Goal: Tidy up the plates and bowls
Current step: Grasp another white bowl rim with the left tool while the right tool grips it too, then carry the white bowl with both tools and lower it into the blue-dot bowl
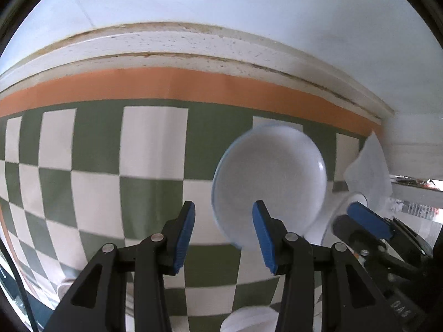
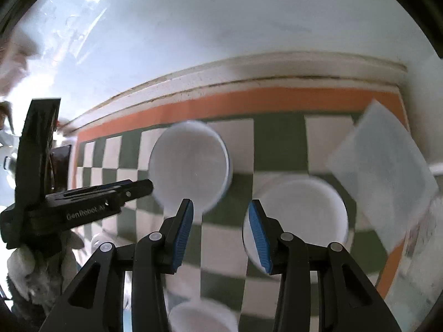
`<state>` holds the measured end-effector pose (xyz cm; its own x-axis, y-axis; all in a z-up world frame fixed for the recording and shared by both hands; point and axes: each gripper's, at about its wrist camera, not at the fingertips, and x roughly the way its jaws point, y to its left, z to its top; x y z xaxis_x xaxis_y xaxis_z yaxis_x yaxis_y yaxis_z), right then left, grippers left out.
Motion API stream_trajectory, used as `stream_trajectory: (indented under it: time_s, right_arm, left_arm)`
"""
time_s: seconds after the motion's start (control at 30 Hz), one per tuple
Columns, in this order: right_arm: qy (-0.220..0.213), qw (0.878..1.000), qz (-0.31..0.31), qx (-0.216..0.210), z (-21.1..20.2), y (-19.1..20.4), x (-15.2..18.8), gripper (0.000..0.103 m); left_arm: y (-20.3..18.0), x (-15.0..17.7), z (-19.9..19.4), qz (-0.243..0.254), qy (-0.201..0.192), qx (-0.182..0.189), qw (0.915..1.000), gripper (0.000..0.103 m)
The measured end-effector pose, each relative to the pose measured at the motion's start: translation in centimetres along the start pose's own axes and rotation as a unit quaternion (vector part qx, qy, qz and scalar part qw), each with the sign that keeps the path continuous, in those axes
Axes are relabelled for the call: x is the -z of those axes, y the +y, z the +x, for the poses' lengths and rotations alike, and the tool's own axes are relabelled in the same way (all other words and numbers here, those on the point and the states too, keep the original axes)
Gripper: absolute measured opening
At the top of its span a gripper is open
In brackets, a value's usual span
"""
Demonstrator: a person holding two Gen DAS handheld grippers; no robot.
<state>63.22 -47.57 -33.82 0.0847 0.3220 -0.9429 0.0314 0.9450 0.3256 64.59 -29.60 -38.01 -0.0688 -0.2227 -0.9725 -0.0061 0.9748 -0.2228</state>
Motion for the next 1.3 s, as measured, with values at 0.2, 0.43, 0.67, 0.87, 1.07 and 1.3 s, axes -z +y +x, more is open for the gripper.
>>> stream_trajectory:
  time_s: [0.2, 0.43, 0.67, 0.87, 1.07, 1.3]
  right_arm:
    - [0.046, 0.998, -0.004, 0.036, 4.9, -0.2, -3.5, 0.045]
    - [0.067, 0.997, 0.005, 0.024, 7.4, -1.2, -3.8, 0.013]
    - [0.065, 0.998, 0.021, 0.004, 7.6, -1.9, -3.9, 0.009]
    - [0.068, 0.997, 0.022, 0.012, 7.2, -2.1, -3.7, 0.008]
    - [0.069, 0.997, 0.019, 0.008, 5.5, -1.5, -2.6, 0.008]
    - [0.049, 0.999, 0.012, 0.010, 1.1, -0.2, 0.7, 0.008]
  left_arm:
    - [-0.4, -1.1, 2.1, 0.036, 0.003, -0.041, 0.9985, 0.013]
    - [0.5, -1.2, 2.1, 0.030, -0.003, -0.023, 0.9993, 0.008]
    - [0.7, -0.4, 1.5, 0.037, -0.005, -0.020, 0.9991, 0.007]
    - [-0.6, -0.2, 0.7, 0.043, -0.016, -0.029, 0.9986, 0.007]
    - [-1.3, 2.2, -1.6, 0.054, -0.031, -0.034, 0.9975, 0.007]
    - [-2.2, 7.1, -5.4, 0.082, -0.057, -0.033, 0.9944, 0.007]
